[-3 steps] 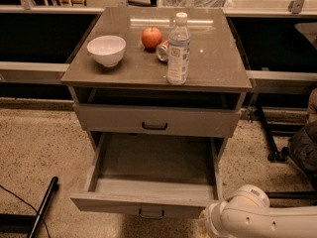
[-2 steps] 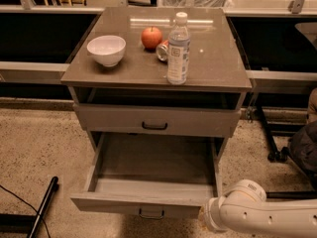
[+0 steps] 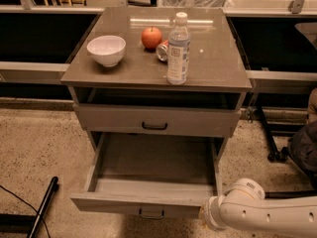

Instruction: Close middle drawer

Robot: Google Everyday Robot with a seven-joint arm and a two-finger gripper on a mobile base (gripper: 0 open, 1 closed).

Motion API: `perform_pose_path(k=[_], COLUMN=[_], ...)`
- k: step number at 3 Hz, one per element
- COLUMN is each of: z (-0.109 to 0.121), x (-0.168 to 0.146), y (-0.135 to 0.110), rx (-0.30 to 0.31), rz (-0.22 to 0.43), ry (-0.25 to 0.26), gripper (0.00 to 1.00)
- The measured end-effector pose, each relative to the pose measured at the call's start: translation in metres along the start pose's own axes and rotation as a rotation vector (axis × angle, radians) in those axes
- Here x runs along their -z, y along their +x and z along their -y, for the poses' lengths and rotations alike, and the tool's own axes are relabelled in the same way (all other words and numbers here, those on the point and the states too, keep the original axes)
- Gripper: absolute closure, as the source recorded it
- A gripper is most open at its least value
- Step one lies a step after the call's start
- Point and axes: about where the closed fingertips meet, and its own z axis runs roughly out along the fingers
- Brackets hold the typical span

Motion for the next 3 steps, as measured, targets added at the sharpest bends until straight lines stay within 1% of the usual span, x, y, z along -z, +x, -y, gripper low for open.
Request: perform_pose_path(k=[3], z=[0.0], x=[0.0], y=[0.0], rx=[0.0], rz=[0.0], ry=[0.0], gripper=[0.13])
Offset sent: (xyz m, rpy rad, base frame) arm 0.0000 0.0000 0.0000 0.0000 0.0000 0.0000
